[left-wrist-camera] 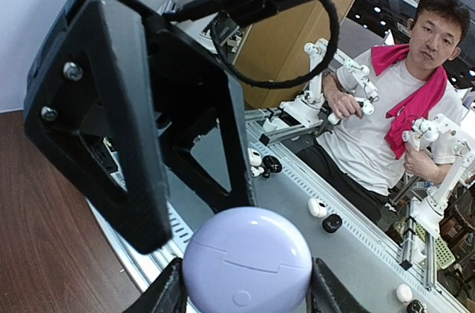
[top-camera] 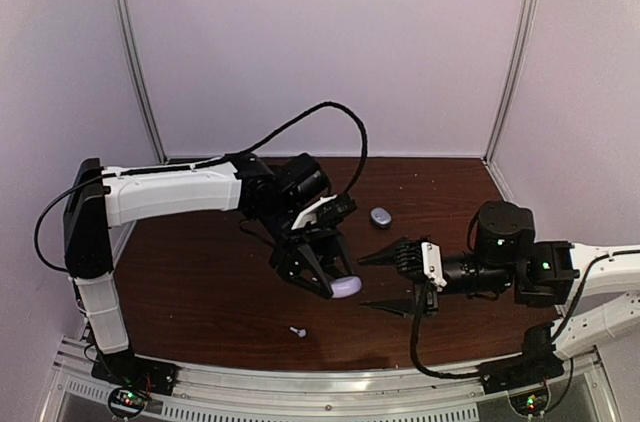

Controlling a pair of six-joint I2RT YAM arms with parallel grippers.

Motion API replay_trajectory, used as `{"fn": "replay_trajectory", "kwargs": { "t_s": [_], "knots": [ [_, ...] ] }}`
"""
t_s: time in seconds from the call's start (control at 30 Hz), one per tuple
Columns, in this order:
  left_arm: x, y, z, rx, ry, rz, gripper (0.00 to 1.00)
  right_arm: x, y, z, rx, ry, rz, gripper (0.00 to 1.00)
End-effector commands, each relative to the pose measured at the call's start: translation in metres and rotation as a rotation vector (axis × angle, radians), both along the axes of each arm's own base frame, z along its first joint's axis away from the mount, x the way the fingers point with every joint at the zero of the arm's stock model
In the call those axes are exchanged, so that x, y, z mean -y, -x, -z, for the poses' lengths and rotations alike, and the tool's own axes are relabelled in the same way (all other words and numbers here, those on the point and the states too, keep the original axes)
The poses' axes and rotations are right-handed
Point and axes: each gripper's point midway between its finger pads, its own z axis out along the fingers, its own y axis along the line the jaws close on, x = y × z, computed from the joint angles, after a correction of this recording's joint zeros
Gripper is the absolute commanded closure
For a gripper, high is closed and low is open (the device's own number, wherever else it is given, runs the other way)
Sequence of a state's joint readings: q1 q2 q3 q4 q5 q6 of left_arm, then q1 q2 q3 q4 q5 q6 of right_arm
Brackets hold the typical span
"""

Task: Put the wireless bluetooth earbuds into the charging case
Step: Pass from the left arm to the right

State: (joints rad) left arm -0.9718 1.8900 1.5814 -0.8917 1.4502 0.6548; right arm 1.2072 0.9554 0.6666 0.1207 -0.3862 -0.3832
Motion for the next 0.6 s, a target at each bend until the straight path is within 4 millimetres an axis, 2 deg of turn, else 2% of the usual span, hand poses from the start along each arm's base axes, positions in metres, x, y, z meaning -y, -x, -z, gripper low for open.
{"fn": "replay_trajectory", "kwargs": {
  "t_s": [0.0, 0.3, 0.57],
  "knots": [
    [-0.003, 0.003, -0.02, -0.009, 0.07, 0.021, 0.61, -0.005, -0.001, -0.002, 0.06, 0.042, 0.022, 0.42],
    [0.0, 0.005, -0.019, -0.025, 0.057, 0.031, 0.61, -0.013, 0.006, -0.002, 0.094, 0.077, -0.008, 0.47],
    [0.005, 0.005, -0.016, -0.057, 0.042, 0.042, 0.61, -0.018, 0.009, -0.004, 0.122, 0.107, -0.021, 0.58]
  ]
}}
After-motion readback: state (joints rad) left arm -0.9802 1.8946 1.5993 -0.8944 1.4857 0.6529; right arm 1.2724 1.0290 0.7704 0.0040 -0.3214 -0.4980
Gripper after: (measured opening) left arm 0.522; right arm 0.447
